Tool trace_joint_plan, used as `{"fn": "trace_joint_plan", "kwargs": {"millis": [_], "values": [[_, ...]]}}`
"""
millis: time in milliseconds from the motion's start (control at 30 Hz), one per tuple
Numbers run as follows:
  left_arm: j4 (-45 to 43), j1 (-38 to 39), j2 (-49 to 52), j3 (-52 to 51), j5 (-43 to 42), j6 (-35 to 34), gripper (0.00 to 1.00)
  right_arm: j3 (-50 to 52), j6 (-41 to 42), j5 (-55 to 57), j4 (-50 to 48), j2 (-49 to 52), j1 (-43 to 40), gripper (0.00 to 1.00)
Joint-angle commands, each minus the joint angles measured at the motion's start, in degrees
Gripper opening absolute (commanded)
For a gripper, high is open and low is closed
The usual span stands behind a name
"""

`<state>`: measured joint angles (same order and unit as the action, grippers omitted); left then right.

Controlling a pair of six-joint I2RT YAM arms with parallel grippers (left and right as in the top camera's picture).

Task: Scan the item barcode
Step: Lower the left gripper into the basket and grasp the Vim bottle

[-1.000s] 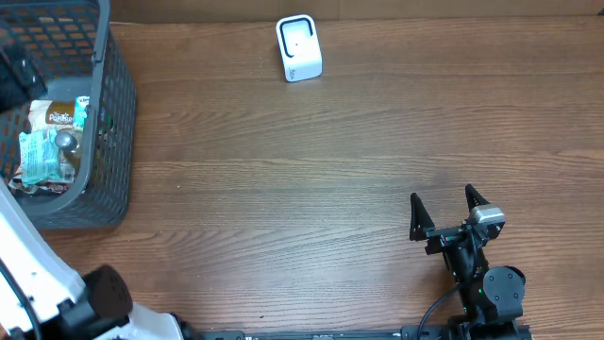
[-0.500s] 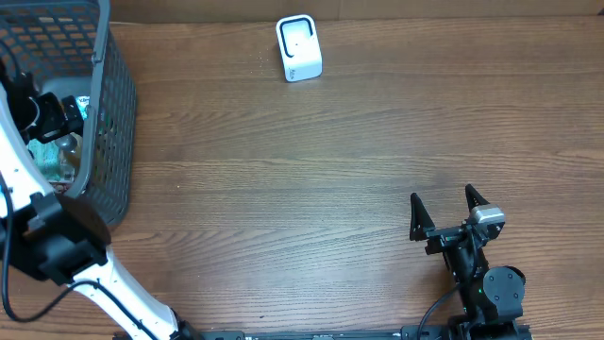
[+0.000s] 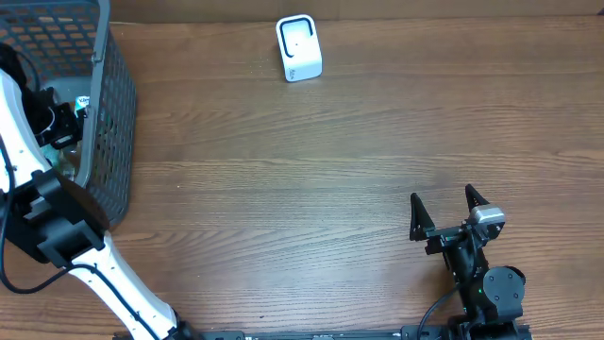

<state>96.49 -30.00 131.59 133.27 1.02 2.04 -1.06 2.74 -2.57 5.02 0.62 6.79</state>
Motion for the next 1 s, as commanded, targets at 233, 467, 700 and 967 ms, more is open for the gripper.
{"fn": "trace_joint_plan", "kwargs": {"millis": [233,467,700,967], "values": [[-1.07,1.6,1.27,0.22,-0.57,0.46,0.88,0.61,-0.46,0.31,-0.35,-0.46,-0.15,1.0],[-1.16,2.01,1.27,0.22,-0.52,-0.81,0.87,0.61,-0.46,0.31,-0.35,-0.46,-0.15,1.0],[-1.62,2.01,1.27,-0.07,-0.44,-0.81,0.87,0.61,-0.46,0.31,-0.35,-0.46,-0.15,1.0],[-2.03,2.03,1.27,-0.15,-0.46,-0.98,0.87,0.61,-0.46,0.31,-0.35,-0.46,-0.15,1.0]]}}
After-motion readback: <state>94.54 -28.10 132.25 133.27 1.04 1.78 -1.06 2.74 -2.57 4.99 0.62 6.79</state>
